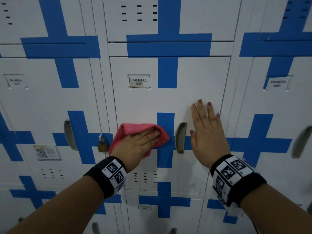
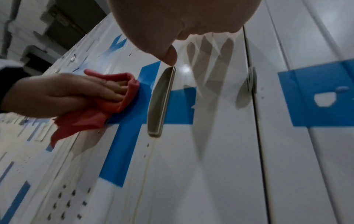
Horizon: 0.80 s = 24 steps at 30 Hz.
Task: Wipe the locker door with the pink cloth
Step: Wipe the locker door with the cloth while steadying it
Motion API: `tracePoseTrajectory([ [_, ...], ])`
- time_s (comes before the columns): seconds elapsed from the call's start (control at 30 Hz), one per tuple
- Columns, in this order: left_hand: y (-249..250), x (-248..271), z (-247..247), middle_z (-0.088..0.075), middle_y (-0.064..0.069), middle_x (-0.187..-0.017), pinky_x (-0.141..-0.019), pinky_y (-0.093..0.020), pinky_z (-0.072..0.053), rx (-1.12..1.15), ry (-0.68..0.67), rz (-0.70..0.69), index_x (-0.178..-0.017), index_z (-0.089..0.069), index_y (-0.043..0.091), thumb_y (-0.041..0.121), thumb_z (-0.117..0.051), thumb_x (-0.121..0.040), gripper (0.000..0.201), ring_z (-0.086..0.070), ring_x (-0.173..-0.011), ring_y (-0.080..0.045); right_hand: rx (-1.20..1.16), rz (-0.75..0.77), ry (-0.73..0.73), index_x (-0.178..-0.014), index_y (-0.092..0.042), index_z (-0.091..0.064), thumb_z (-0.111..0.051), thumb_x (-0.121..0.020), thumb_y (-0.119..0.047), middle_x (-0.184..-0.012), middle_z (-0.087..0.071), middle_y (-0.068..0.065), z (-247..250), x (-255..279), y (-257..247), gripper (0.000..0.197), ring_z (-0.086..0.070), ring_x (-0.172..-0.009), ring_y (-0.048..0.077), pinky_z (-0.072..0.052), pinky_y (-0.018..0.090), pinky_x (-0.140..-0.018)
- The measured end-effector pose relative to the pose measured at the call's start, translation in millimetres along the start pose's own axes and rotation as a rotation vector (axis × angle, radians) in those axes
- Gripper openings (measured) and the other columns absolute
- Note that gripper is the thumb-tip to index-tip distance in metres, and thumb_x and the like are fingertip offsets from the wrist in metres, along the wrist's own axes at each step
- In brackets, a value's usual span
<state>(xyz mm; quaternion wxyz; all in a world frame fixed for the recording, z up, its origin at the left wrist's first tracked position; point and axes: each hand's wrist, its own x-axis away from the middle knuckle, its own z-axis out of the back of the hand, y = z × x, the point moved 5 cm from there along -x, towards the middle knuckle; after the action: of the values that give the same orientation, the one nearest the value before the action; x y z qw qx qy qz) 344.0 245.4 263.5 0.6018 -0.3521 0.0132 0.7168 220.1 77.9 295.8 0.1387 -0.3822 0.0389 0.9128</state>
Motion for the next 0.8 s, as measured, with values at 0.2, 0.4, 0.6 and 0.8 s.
tracePoseTrajectory([
  [0.2, -15, 15, 0, -0.021, -0.004, -0.15, -0.106, -0.05, -0.025, 0.092, 0.01, 0.252, -0.145, -0.02, 0.011, 0.007, -0.09, -0.038, 0.128, -0.013, -0.139, -0.019, -0.04, -0.018, -0.076, -0.148, -0.021, 0.013, -0.041, -0.091, -0.009, -0.153, 0.027, -0.009, -17, 9, 5, 0.079, 0.024, -0.141, 0.018, 0.006, 0.04, -0.113],
  [0.4, -31, 20, 8, -0.005, -0.002, -0.151, -0.113, -0.051, -0.005, 0.315, 0.112, 0.532, -0.144, -0.012, 0.007, -0.011, -0.077, -0.052, 0.114, 0.0, -0.141, -0.029, -0.058, -0.024, -0.091, -0.148, -0.023, 0.014, -0.041, -0.09, -0.008, -0.151, 0.029, -0.011, -18, 9, 5, 0.081, 0.027, -0.14, 0.016, 0.009, 0.041, -0.113],
  [0.6, -22, 24, -12, -0.005, -0.003, -0.15, -0.111, -0.055, -0.009, 0.276, 0.085, 0.531, -0.143, -0.009, 0.012, -0.004, -0.083, -0.052, 0.118, -0.002, -0.139, -0.03, -0.063, -0.022, -0.096, -0.148, -0.022, 0.013, -0.041, -0.09, -0.008, -0.151, 0.029, -0.011, -18, 8, 5, 0.081, 0.028, -0.139, 0.016, 0.009, 0.041, -0.113],
  [0.8, -6, 40, -37, -0.008, -0.007, -0.15, -0.106, -0.054, -0.015, 0.199, -0.078, 0.468, -0.145, -0.006, 0.013, 0.015, -0.094, -0.023, 0.15, -0.009, -0.137, -0.034, -0.049, -0.025, -0.089, -0.149, -0.021, 0.012, -0.042, -0.089, -0.008, -0.152, 0.028, -0.009, -19, 8, 5, 0.082, 0.027, -0.14, 0.019, 0.009, 0.043, -0.113],
])
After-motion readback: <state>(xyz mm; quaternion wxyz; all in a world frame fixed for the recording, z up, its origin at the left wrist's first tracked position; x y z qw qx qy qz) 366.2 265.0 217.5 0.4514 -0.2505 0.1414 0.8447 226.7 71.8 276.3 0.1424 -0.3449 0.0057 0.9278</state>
